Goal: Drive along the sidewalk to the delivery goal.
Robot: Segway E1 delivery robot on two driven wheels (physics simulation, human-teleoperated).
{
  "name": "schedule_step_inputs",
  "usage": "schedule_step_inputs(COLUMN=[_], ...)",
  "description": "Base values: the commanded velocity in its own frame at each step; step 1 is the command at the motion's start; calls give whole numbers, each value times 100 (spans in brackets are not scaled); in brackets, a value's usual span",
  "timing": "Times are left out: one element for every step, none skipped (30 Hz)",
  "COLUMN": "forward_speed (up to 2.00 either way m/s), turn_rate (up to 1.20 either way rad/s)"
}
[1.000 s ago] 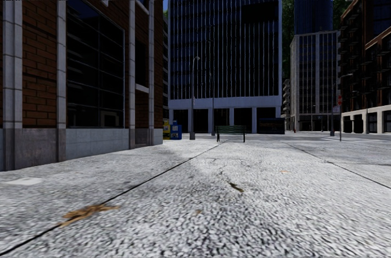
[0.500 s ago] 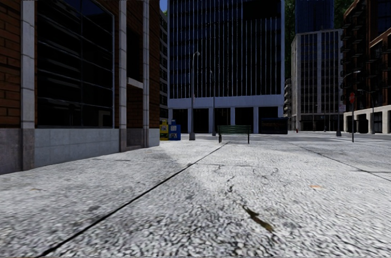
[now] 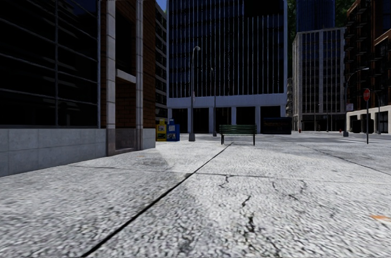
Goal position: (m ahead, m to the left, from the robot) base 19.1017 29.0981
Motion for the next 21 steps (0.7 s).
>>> schedule_step_inputs(forward_speed=[200,200,200,200,200,200,200,200,200,200,200,200,200,200,200,200,200,200,200,200,200], turn_rate=[0,0,0,0,0,0,0,0,0,0,0,0,0,0,0,0,0,0,0,0,0])
